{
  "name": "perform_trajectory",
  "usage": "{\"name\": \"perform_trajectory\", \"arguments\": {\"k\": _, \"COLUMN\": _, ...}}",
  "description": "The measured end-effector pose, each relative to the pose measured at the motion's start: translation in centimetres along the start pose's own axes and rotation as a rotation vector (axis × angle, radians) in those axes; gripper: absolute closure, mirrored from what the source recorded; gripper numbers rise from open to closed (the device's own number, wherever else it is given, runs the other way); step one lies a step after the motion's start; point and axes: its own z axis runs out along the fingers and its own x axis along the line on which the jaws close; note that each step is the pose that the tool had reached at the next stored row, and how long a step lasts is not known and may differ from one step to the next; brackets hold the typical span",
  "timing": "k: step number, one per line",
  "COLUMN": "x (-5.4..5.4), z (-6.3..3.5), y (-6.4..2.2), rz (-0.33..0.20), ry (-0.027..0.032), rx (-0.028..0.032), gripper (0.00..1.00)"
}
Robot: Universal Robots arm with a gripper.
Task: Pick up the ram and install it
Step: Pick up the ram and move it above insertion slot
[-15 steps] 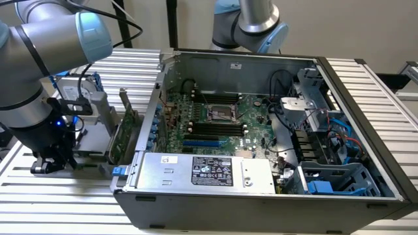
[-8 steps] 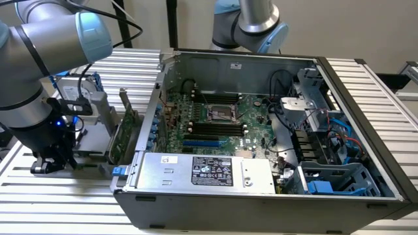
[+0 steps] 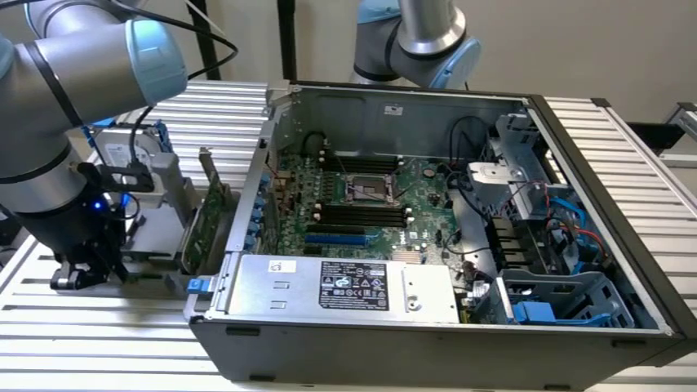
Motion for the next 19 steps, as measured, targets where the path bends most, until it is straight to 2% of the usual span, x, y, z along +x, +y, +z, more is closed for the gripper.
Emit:
{"name": "perform_trajectory", "arguments": {"k": 5, "x": 0.0, "z": -0.79, "y": 0.01, "rz": 0.000, "ry": -0.0001, "rx": 0.0001, "gripper": 1.00}}
{"name": "perform_trajectory", "arguments": {"k": 10, "x": 0.0, "z": -1.98, "y": 0.04, "rz": 0.000, "ry": -0.0002, "rx": 0.0002, "gripper": 1.00}}
{"name": "perform_trajectory", "arguments": {"k": 19, "x": 0.0, "z": -5.71, "y": 0.07, "rz": 0.000, "ry": -0.0001, "rx": 0.0002, "gripper": 1.00}}
